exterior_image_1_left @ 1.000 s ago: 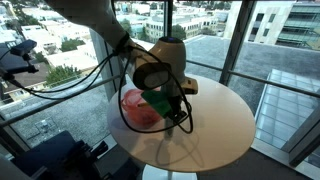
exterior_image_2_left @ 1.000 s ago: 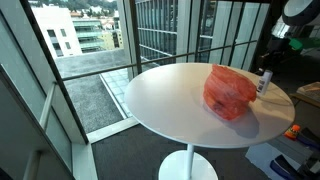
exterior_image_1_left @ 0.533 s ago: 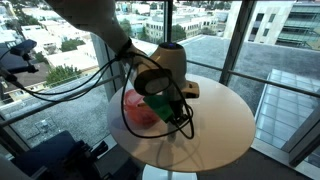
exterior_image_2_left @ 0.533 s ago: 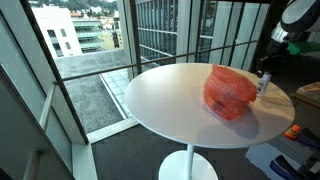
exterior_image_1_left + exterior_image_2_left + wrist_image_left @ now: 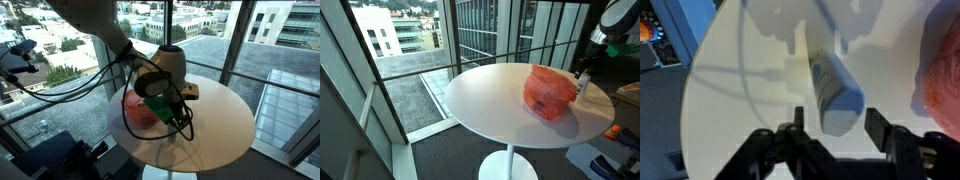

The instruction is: Pick up the long white container from the orange plastic and put it on the table

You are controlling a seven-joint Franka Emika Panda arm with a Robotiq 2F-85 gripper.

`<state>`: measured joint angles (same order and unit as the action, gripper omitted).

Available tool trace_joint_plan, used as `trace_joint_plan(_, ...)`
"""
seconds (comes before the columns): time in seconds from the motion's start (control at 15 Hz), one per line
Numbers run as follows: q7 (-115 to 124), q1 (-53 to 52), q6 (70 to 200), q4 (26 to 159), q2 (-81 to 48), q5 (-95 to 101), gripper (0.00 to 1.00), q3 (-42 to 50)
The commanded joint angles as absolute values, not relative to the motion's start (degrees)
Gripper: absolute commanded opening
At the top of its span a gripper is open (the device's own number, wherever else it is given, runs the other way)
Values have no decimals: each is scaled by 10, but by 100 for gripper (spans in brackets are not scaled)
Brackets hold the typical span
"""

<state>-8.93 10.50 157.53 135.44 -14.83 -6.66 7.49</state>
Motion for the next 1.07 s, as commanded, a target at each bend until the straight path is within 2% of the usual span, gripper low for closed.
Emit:
trace_joint_plan(0.0, -112, 122, 1564, 1367, -124, -86, 98, 57)
trace_joint_plan(1.0, -80, 89, 1276, 1406, 66, -14, 100, 68)
